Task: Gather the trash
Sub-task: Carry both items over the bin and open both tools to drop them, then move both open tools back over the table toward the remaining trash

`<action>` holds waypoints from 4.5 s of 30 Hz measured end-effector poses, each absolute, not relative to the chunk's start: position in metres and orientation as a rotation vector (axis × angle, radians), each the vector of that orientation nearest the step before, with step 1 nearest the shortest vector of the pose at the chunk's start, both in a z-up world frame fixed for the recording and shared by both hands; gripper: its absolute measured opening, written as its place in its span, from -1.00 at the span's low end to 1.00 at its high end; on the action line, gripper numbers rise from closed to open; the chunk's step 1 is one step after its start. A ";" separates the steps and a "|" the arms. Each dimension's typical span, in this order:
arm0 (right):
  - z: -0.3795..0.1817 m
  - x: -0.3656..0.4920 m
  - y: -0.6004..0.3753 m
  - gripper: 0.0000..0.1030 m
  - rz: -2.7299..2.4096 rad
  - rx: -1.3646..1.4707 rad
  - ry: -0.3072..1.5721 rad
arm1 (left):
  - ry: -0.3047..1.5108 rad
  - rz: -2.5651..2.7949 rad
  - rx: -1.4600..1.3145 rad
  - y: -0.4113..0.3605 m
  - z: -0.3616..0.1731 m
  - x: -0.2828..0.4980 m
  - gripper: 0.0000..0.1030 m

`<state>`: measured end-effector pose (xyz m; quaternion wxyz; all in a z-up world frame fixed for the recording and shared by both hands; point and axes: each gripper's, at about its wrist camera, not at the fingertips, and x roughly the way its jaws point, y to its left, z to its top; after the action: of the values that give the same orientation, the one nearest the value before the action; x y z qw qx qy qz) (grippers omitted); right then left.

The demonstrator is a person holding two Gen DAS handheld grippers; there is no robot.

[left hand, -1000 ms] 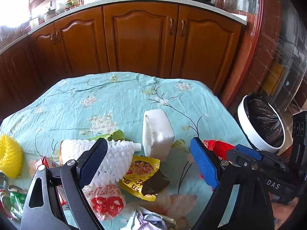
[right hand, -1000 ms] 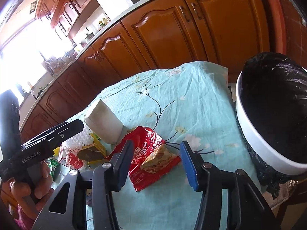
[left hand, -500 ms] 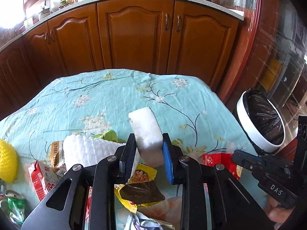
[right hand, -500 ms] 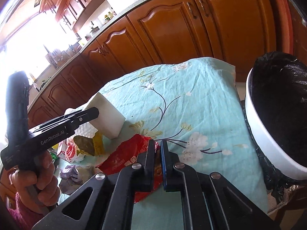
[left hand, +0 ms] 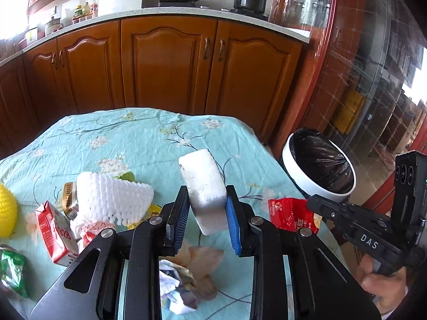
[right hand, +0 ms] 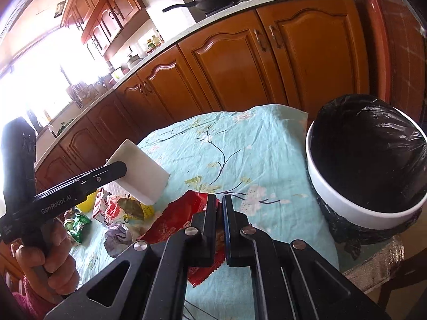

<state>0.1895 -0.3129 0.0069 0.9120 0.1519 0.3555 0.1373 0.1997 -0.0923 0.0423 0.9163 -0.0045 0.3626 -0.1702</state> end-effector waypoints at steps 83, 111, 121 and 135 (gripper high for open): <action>0.011 0.229 -0.504 -0.65 -0.081 0.371 0.752 | 0.878 -0.713 0.270 -0.332 0.021 0.271 0.14; 0.011 0.161 -0.410 0.61 0.065 0.452 0.659 | 0.820 -0.522 -0.009 -0.175 0.028 0.202 0.14; 0.004 0.161 -0.354 0.62 0.155 0.426 0.699 | 0.808 -0.418 -0.065 -0.105 0.025 0.184 0.14; -0.002 0.166 -0.278 0.62 0.294 0.369 0.750 | 0.775 -0.279 -0.127 -0.014 0.026 0.160 0.14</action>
<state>0.1660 -0.2778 -0.0022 0.9035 0.1784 0.3629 0.1422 0.1598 -0.0143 0.0260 0.9144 -0.0619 0.3765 -0.1354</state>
